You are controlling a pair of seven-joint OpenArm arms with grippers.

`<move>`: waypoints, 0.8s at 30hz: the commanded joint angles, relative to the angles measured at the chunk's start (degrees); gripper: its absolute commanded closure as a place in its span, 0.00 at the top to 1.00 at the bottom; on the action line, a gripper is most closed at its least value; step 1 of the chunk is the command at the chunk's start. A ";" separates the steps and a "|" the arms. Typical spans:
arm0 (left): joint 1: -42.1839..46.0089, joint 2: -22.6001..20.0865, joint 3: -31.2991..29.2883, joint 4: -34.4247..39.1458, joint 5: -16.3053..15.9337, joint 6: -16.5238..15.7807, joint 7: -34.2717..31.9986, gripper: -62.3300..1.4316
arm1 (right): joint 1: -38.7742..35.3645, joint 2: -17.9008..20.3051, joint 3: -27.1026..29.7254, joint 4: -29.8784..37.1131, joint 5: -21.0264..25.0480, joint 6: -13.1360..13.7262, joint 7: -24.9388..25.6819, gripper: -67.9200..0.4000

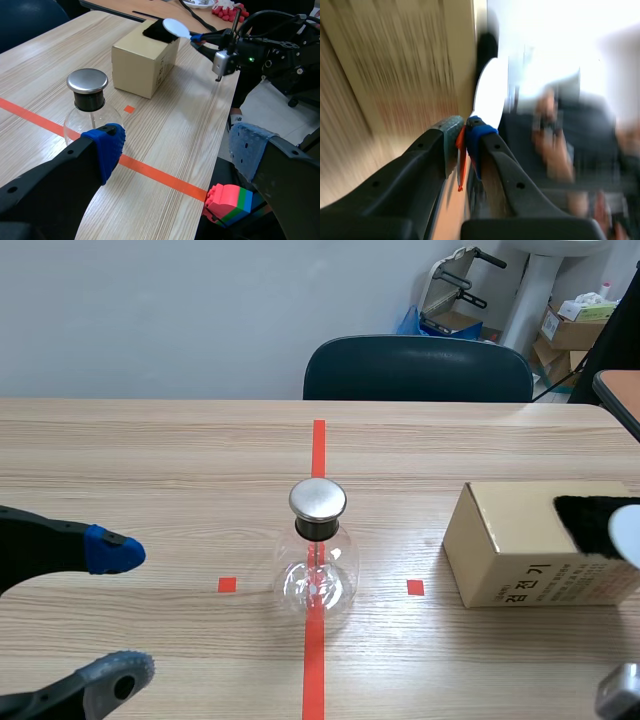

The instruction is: Do the electroscope experiment

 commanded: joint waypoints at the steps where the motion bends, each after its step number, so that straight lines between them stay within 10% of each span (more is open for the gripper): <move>1: 0.00 0.28 -0.22 1.18 -0.04 -0.24 -1.16 0.74 | 0.20 0.42 -0.04 0.44 0.20 -2.64 3.34 0.02; 3: 0.00 0.28 -0.22 1.18 0.07 -0.24 -1.07 0.74 | 0.17 0.42 -0.04 0.44 0.59 -2.64 3.61 0.02; 8: 0.00 0.28 -0.22 1.18 0.07 -0.24 -1.11 0.74 | 0.02 0.44 -0.04 0.44 0.90 -2.64 -13.62 0.02; 15: 0.00 0.28 -0.22 1.18 0.07 0.66 -1.03 0.74 | 0.20 0.59 -0.04 0.55 -0.66 -2.64 4.20 0.02; 21: 0.00 0.28 -0.22 1.18 0.07 1.03 -0.92 0.74 | 0.17 0.46 -0.04 0.55 -0.31 -2.64 -12.72 0.02; 24: 0.00 0.28 -0.22 1.18 0.07 1.03 -0.92 0.74 | 0.22 0.59 -0.04 0.55 -1.33 -2.64 -8.61 0.02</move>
